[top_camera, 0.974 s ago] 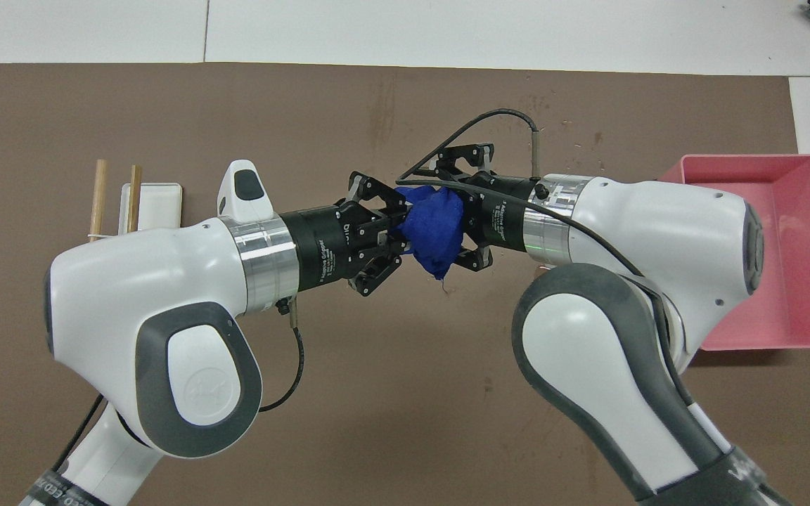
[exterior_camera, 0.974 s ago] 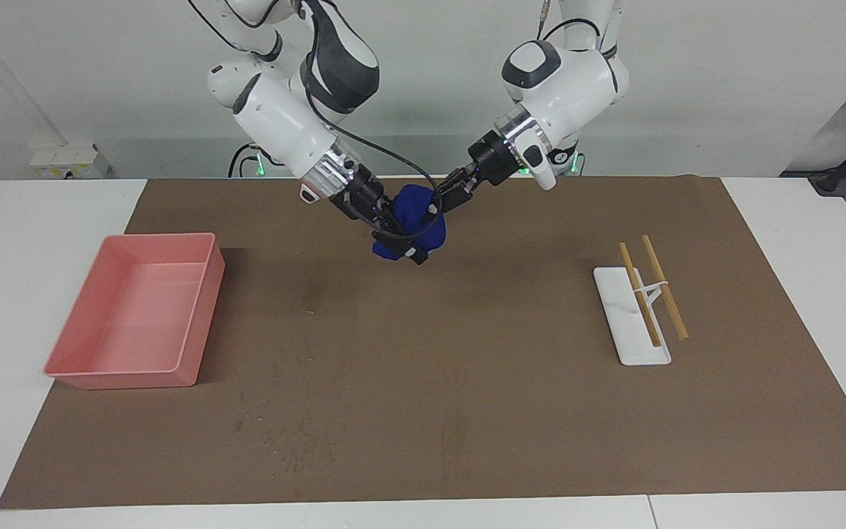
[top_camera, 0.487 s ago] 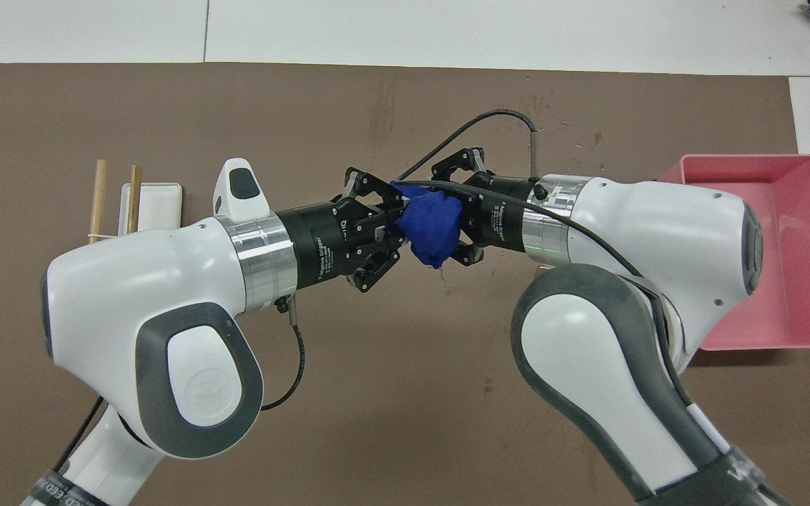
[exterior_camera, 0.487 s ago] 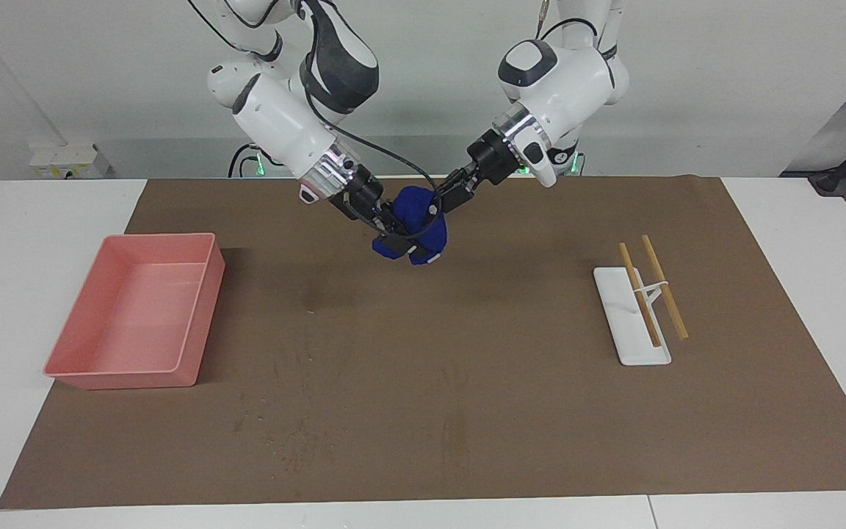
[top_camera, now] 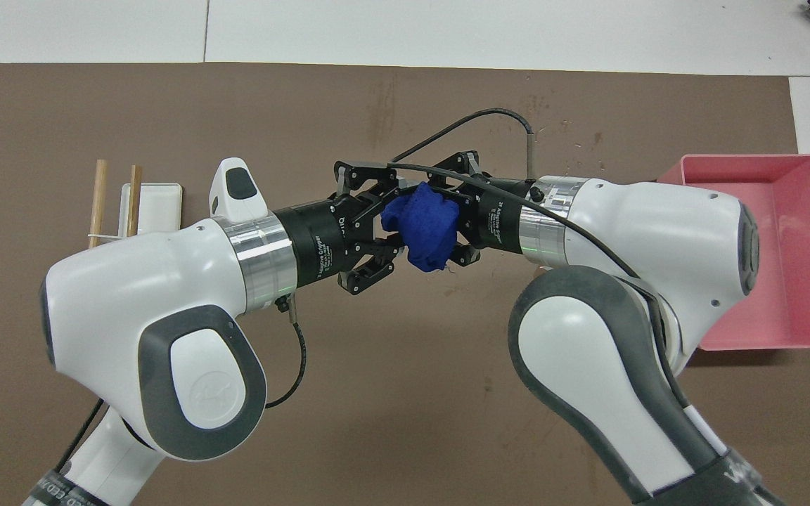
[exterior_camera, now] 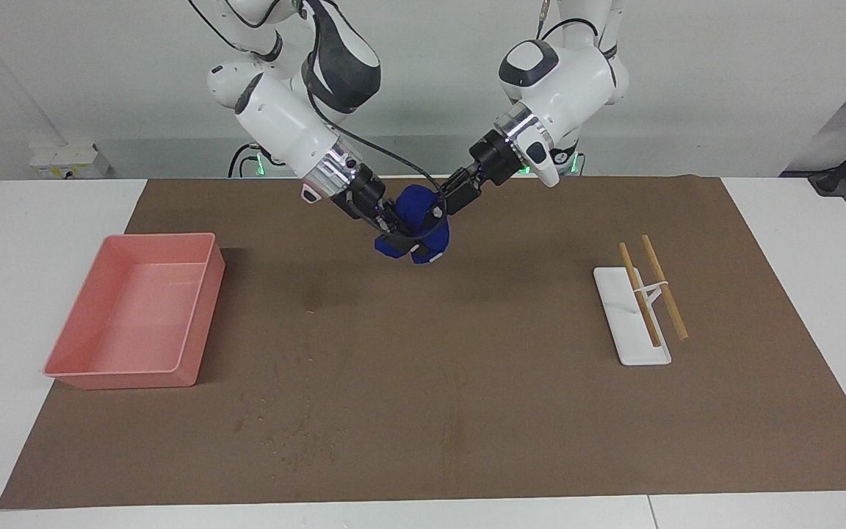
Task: Wipe water with towel using both arms
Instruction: 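Grasp the towel with the right gripper while the left gripper releases, then lower the towel onto the table with the right gripper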
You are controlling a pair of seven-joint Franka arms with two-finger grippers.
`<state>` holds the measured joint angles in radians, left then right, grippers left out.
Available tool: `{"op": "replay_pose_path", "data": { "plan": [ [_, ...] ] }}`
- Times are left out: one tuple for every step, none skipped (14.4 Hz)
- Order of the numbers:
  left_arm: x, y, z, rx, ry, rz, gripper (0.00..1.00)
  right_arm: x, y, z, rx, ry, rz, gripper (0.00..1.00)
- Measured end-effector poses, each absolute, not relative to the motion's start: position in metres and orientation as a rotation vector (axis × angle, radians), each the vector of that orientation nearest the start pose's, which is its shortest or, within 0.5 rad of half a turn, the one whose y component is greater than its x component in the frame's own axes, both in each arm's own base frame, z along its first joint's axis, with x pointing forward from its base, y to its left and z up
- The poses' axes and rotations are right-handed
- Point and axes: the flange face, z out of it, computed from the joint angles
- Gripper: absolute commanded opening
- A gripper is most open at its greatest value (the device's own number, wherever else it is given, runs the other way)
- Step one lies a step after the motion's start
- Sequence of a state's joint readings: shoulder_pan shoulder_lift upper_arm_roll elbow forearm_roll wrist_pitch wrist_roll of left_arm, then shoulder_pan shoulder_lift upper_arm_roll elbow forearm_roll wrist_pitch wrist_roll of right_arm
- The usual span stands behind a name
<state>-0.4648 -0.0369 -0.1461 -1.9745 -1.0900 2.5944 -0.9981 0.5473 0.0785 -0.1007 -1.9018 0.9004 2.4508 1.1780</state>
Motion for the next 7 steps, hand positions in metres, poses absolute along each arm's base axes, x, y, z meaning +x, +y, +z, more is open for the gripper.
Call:
{"op": "replay_pose_path", "data": {
  "plan": [
    [0.496, -0.321, 0.551, 1.834, 1.159, -0.182, 1.0, 0.556, 0.27, 0.508, -1.875, 1.385, 0.274, 0.0],
    [0.499, -0.317, 0.551, 1.89, 1.135, -0.135, 1.0, 0.555, 0.27, 0.505, -1.917, 1.345, 0.286, 0.0],
    [0.501, -0.313, 0.55, 1.96, 1.105, -0.099, 1.0, 0.555, 0.267, 0.503, -1.962, 1.305, 0.296, 0.0],
    [0.505, -0.307, 0.549, 2.058, 1.06, -0.057, 1.0, 0.556, 0.259, 0.5, -2.017, 1.269, 0.302, 0.0],
    [0.509, -0.299, 0.549, 2.181, 1.006, -0.013, 1.0, 0.557, 0.249, 0.499, -2.086, 1.227, 0.301, 0.0],
    [0.513, -0.29, 0.552, 2.305, 0.952, 0.037, 1.0, 0.557, 0.237, 0.498, -2.187, 1.168, 0.288, 0.0],
    [0.518, -0.282, 0.556, 2.407, 0.902, 0.094, 1.0, 0.555, 0.225, 0.497, -2.311, 1.08, 0.265, 0.0]
  ]
}}
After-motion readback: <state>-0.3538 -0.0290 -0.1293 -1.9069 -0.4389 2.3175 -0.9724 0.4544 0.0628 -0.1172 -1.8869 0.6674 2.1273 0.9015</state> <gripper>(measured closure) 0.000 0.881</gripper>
